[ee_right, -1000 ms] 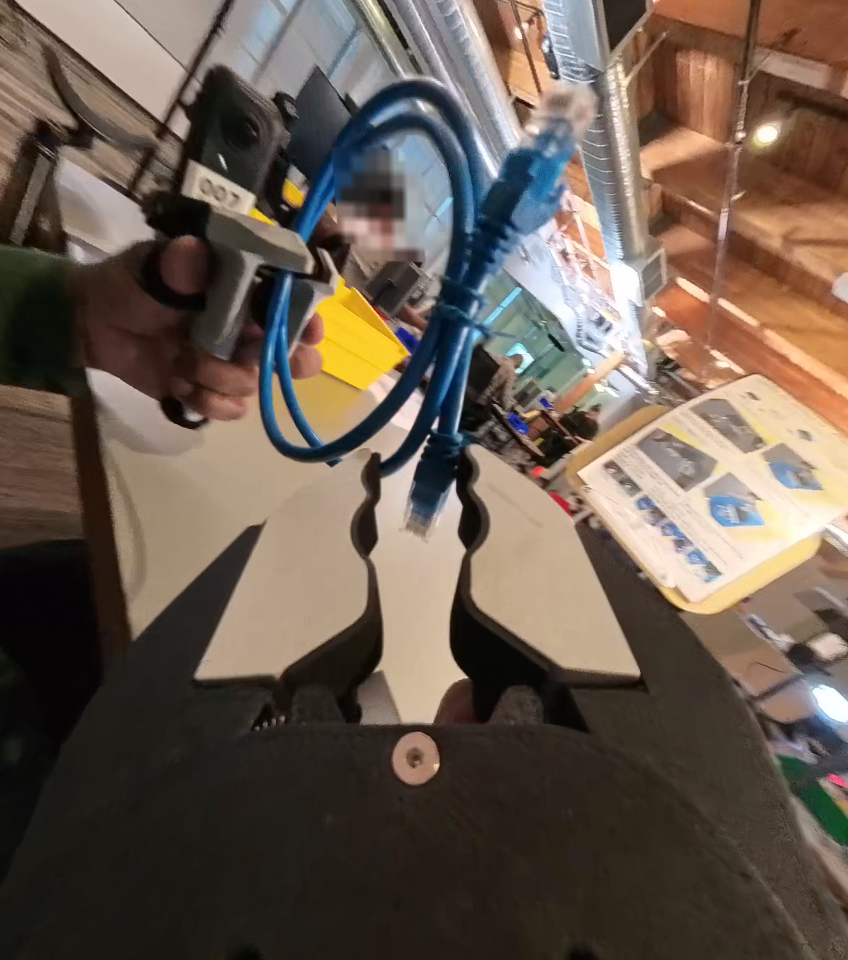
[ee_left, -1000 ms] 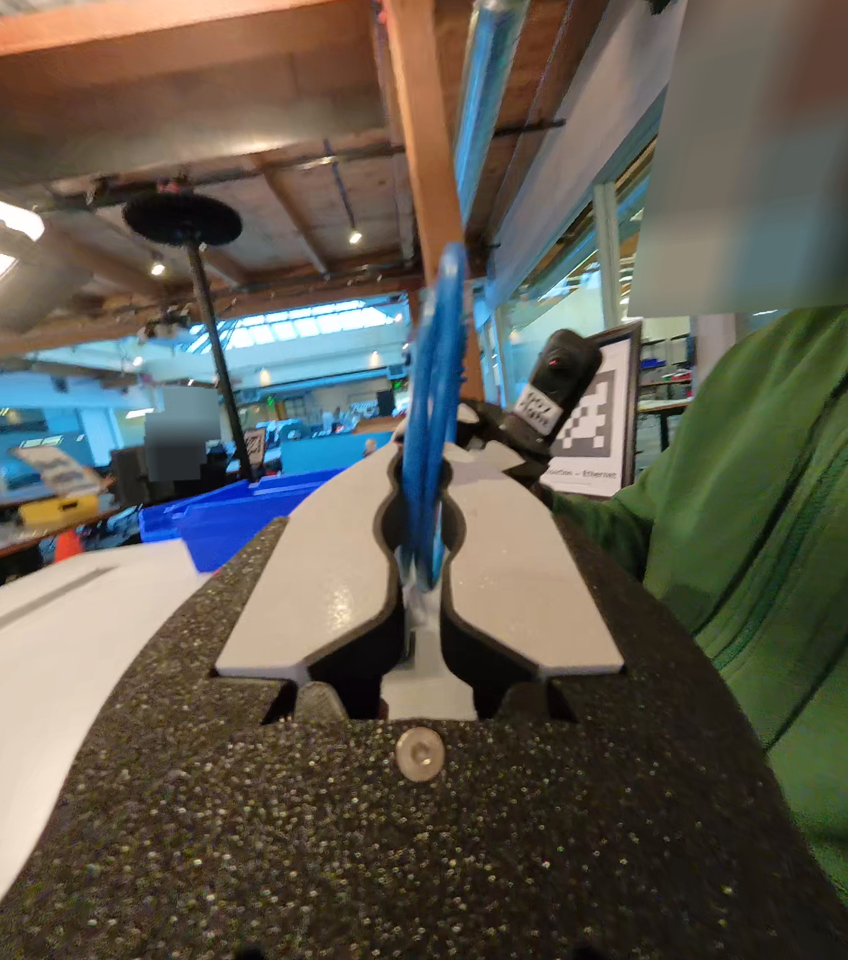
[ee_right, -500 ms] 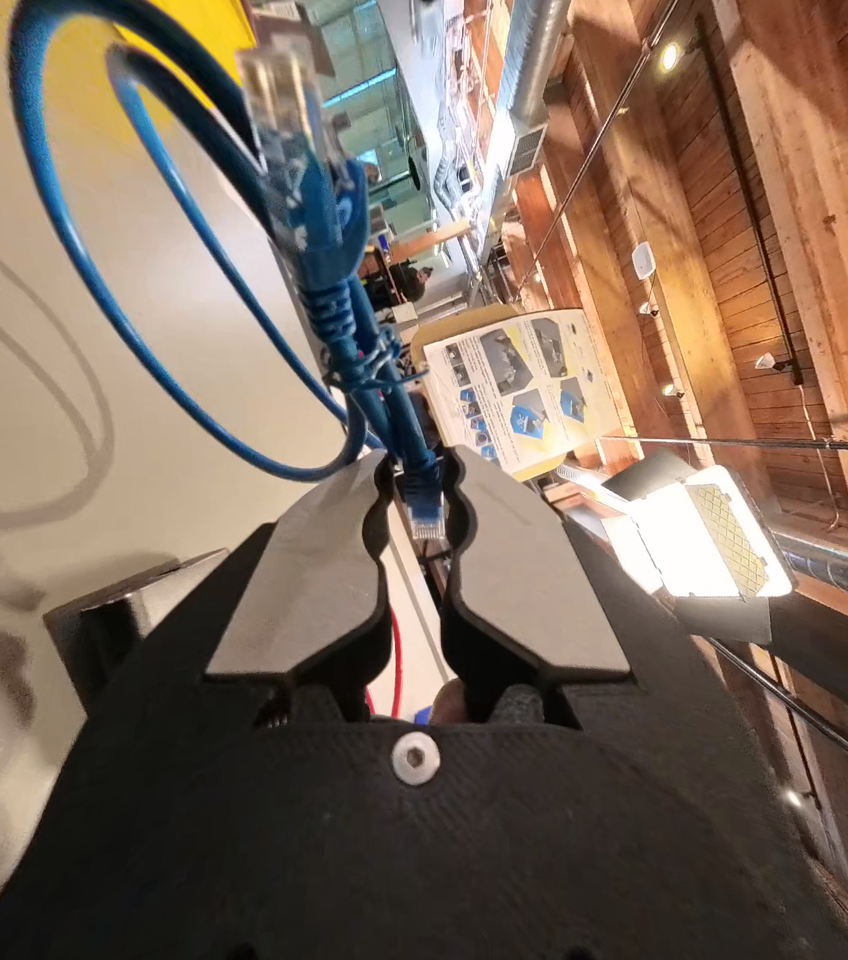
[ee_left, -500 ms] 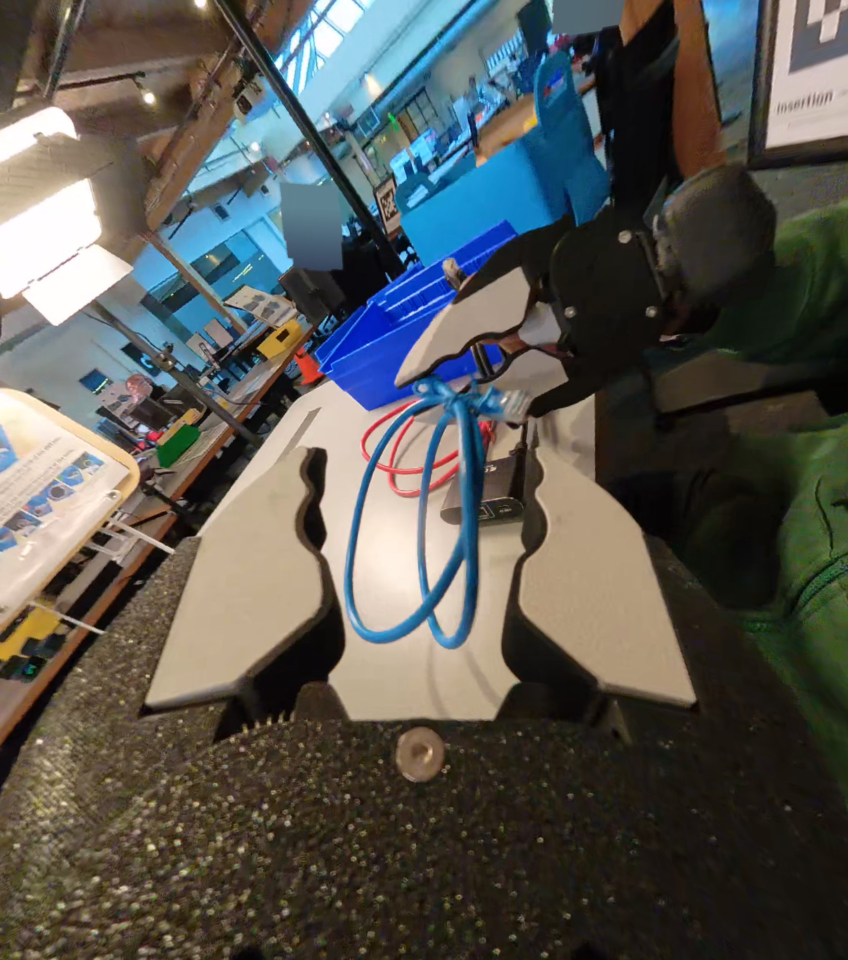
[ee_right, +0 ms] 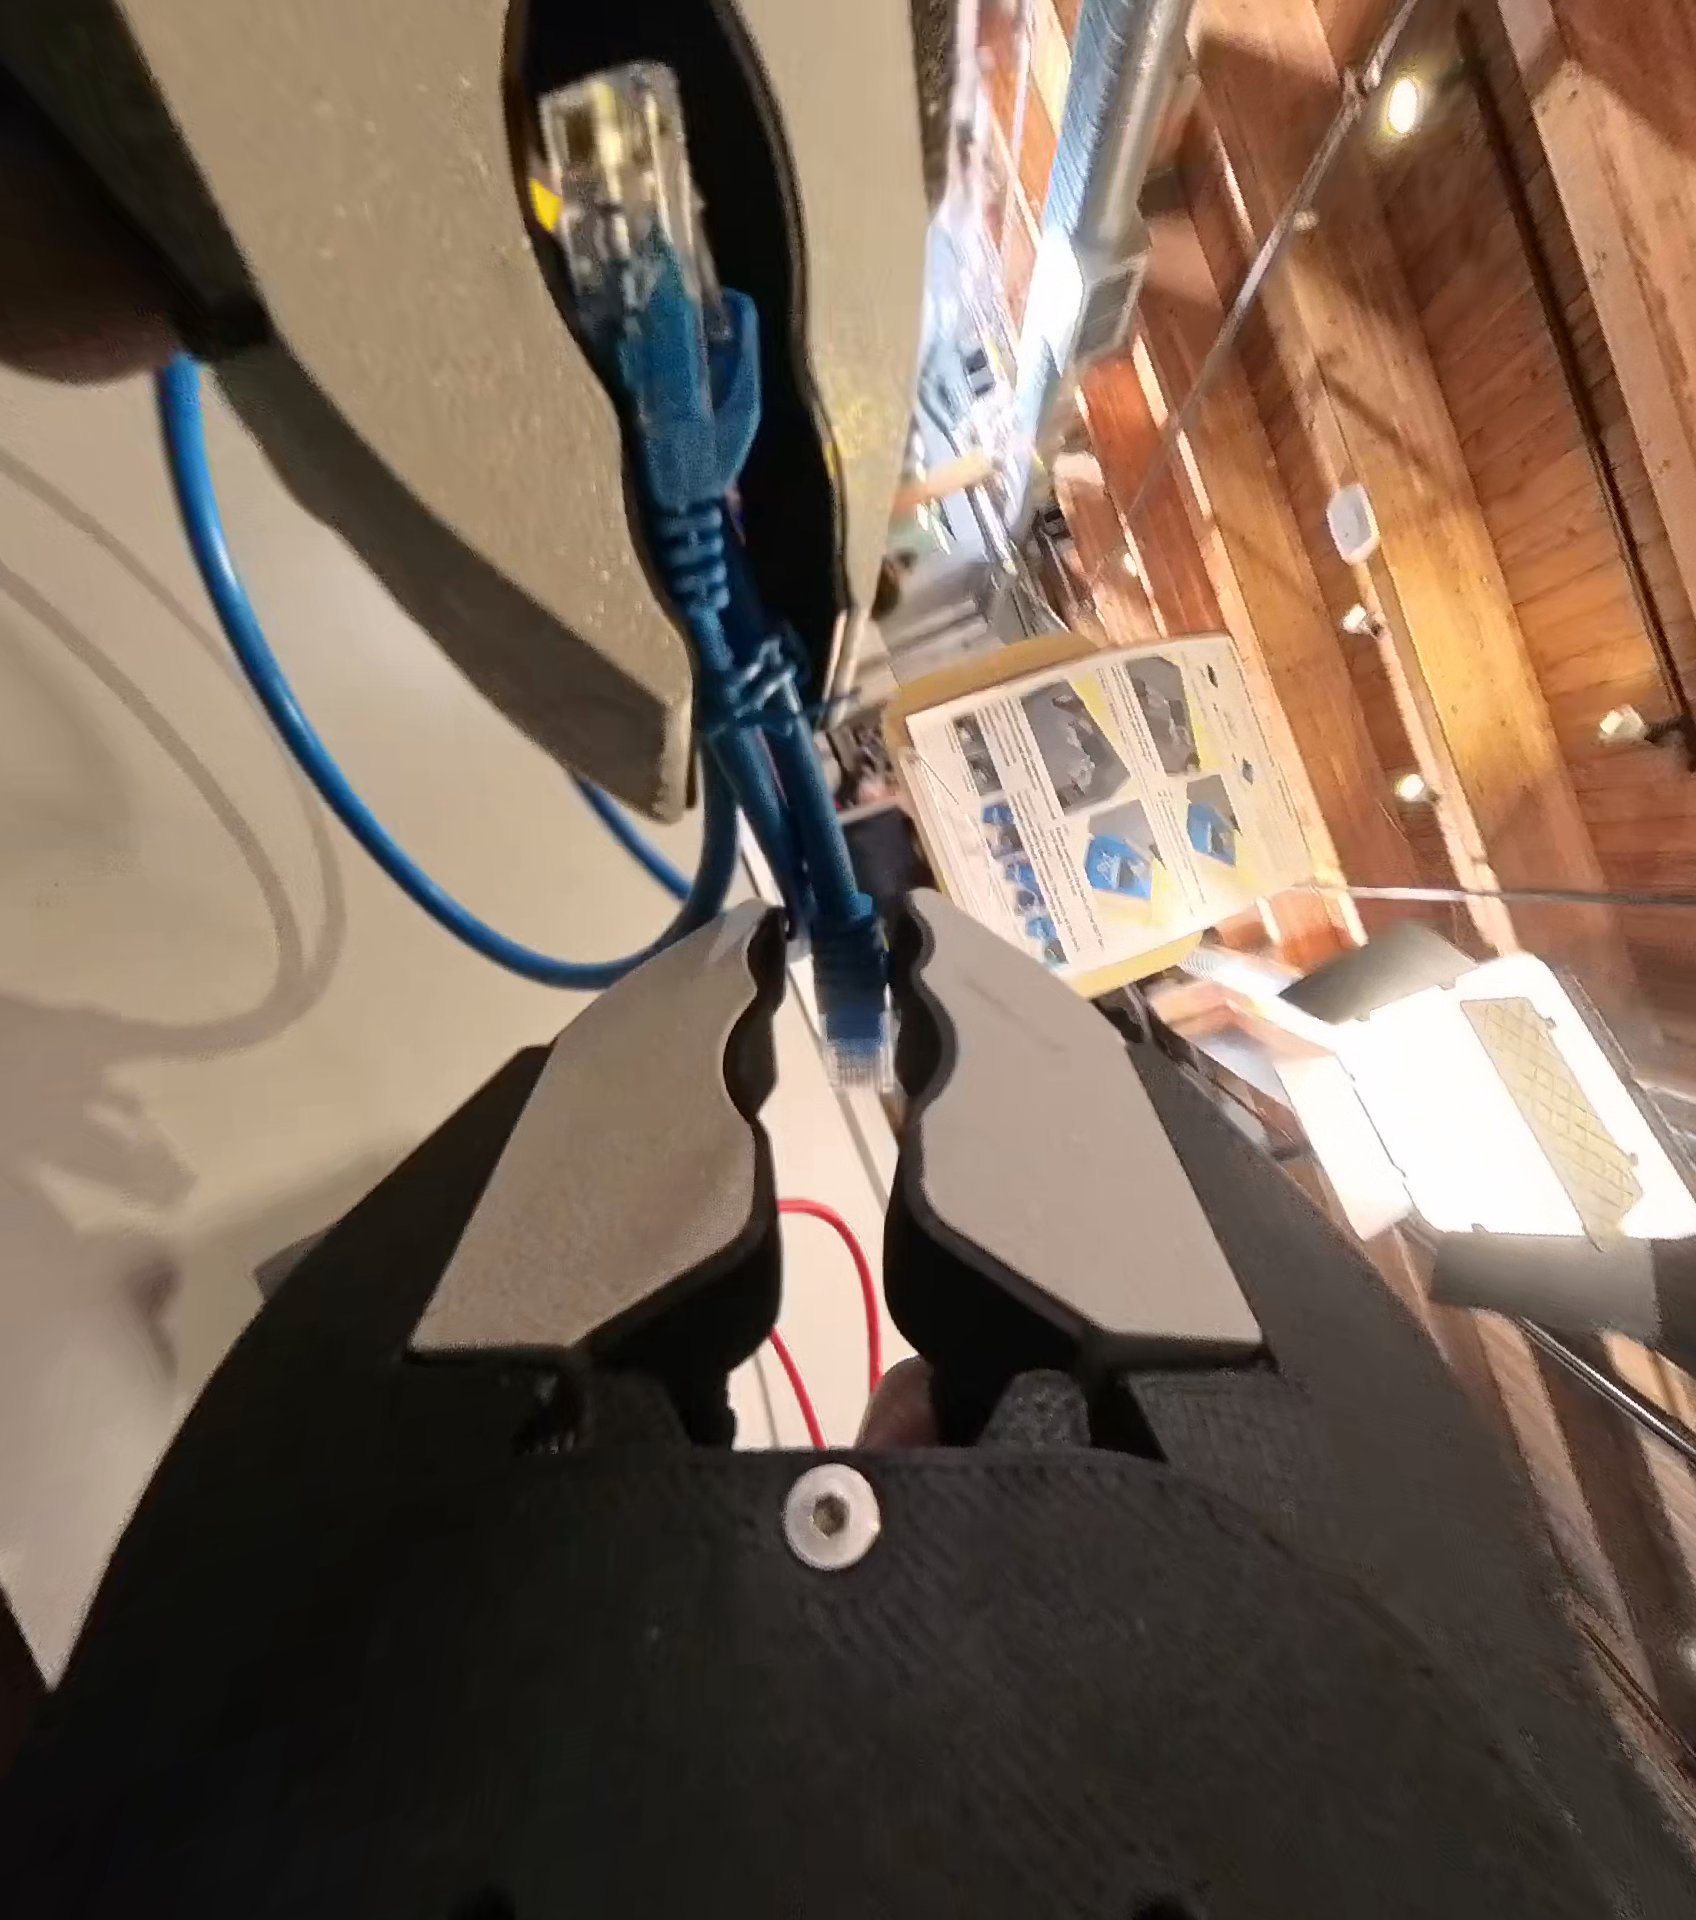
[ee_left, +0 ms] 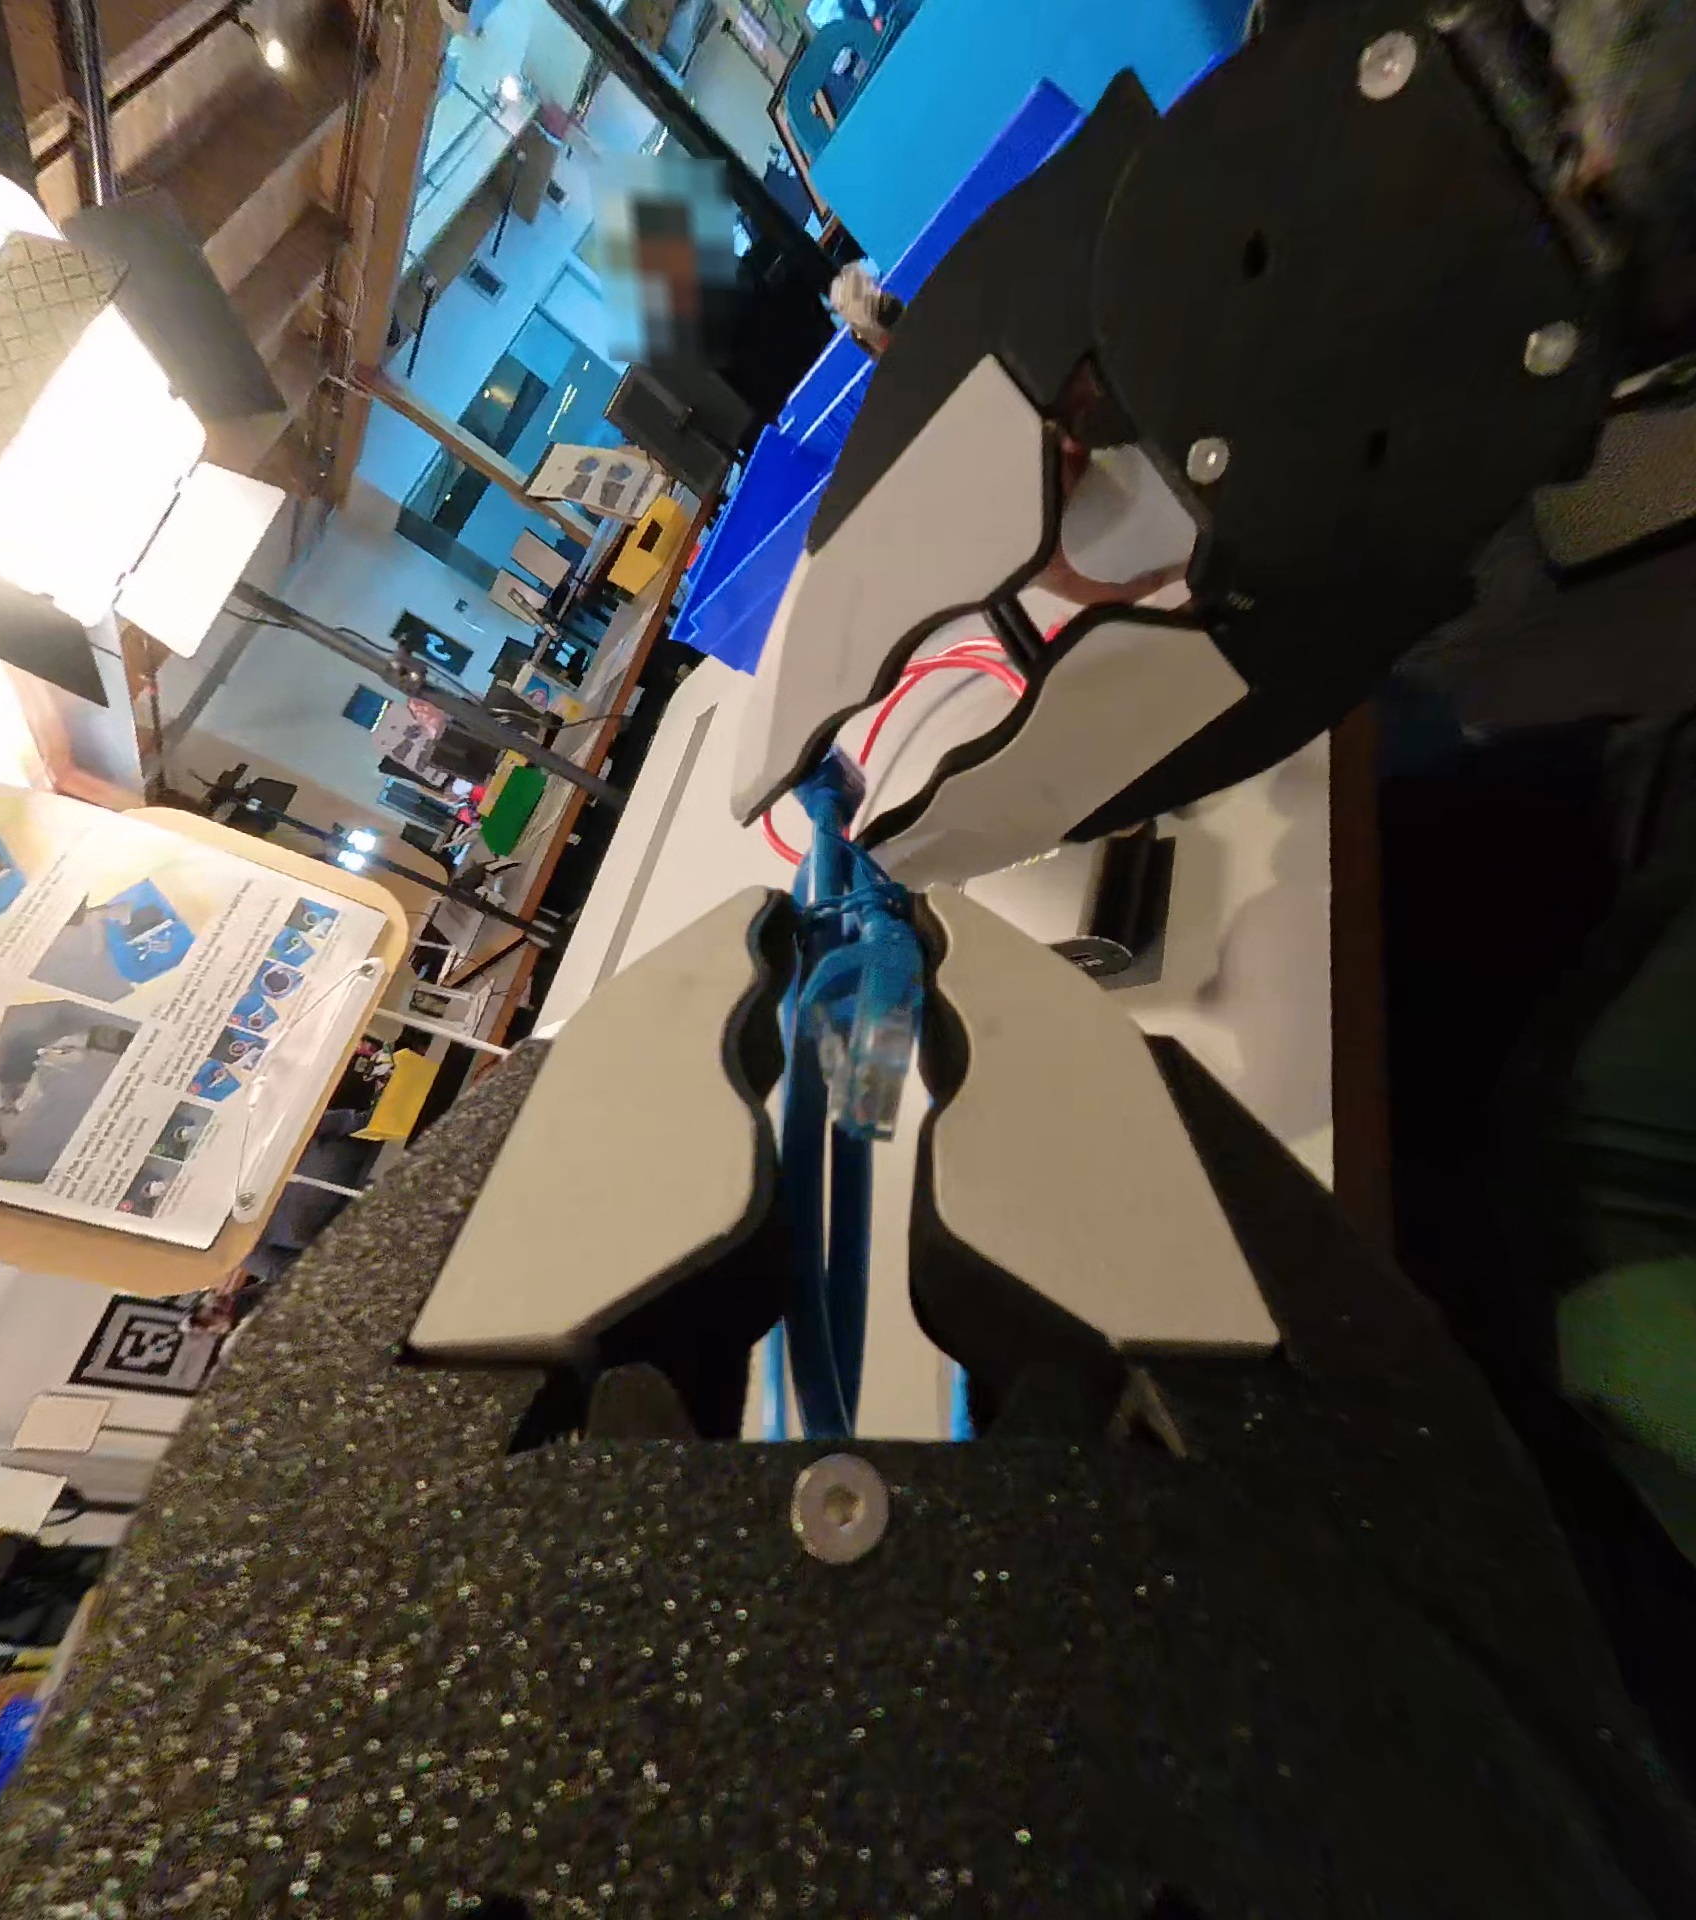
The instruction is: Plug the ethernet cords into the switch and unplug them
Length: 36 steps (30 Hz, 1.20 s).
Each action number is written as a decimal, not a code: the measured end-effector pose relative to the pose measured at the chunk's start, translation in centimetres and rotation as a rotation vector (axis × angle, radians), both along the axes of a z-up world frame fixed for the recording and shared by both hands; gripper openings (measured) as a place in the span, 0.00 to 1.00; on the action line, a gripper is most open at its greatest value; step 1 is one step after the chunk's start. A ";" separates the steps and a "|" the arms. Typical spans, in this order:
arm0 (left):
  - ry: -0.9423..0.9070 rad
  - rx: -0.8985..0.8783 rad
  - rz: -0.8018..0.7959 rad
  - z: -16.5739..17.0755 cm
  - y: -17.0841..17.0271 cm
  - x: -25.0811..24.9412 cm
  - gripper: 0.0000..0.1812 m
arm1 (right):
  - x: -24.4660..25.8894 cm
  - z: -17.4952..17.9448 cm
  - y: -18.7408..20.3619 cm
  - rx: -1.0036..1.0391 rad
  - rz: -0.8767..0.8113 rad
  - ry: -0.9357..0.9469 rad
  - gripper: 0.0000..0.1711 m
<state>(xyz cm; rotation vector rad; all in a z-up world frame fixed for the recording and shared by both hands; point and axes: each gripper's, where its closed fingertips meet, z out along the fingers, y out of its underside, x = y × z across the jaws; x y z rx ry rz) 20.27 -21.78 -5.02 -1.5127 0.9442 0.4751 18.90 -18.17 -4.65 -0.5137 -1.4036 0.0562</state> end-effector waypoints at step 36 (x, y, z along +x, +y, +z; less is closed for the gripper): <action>0.111 -0.038 -0.265 -2.4 -2.7 2.2 0.12 | 4.2 -2.7 -2.6 -0.298 0.444 -0.393 0.22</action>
